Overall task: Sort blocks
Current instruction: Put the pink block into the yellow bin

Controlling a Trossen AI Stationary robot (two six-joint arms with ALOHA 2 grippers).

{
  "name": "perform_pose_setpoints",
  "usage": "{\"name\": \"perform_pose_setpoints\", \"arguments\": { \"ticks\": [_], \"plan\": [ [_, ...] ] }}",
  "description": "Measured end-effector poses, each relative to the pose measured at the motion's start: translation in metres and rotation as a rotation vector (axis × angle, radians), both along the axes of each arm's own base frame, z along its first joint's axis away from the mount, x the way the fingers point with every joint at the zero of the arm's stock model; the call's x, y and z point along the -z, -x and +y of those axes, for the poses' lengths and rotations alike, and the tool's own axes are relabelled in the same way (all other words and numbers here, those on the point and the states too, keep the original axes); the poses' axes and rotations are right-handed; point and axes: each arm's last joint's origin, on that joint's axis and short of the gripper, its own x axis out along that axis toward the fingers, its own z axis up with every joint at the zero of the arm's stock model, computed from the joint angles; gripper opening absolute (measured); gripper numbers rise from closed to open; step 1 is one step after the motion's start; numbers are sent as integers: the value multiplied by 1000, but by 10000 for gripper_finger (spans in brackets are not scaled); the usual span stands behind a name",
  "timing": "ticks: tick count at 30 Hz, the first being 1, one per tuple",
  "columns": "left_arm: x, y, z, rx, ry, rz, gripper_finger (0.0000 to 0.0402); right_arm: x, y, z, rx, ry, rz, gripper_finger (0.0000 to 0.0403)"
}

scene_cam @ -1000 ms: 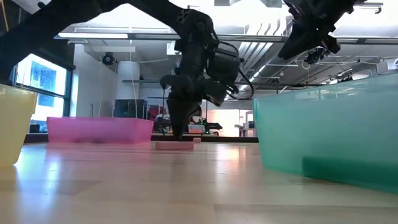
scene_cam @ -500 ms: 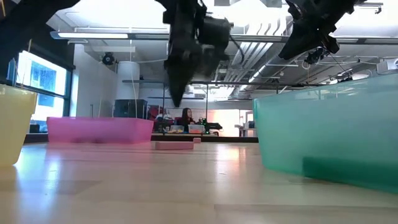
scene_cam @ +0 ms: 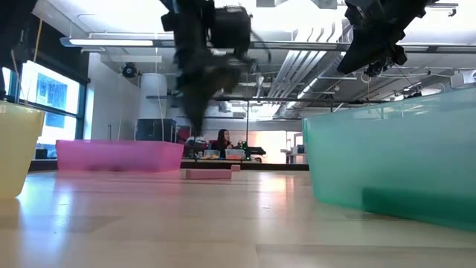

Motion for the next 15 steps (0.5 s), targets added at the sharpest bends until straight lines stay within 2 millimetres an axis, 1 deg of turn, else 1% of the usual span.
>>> {"name": "perform_pose_setpoints", "arguments": {
  "ticks": [2, 4, 6, 9, 15],
  "plan": [
    [-10, -6, 6, -82, -38, -138, 30, 0, 0, 0, 2, -5, -1, 0],
    [-14, -9, 11, -143, -33, -195, 41, 0, 0, 0, 14, -17, -9, 0],
    [-13, -8, 13, -155, -21, -182, 56, 0, 0, 0, 24, -26, -13, 0],
    [-9, -9, 10, -141, -15, -165, 84, 0, 0, 0, 24, -26, -11, 0],
    [-6, -8, 10, -114, -23, -144, 160, 0, 0, 0, 24, -26, -8, 0]
  ]
}}
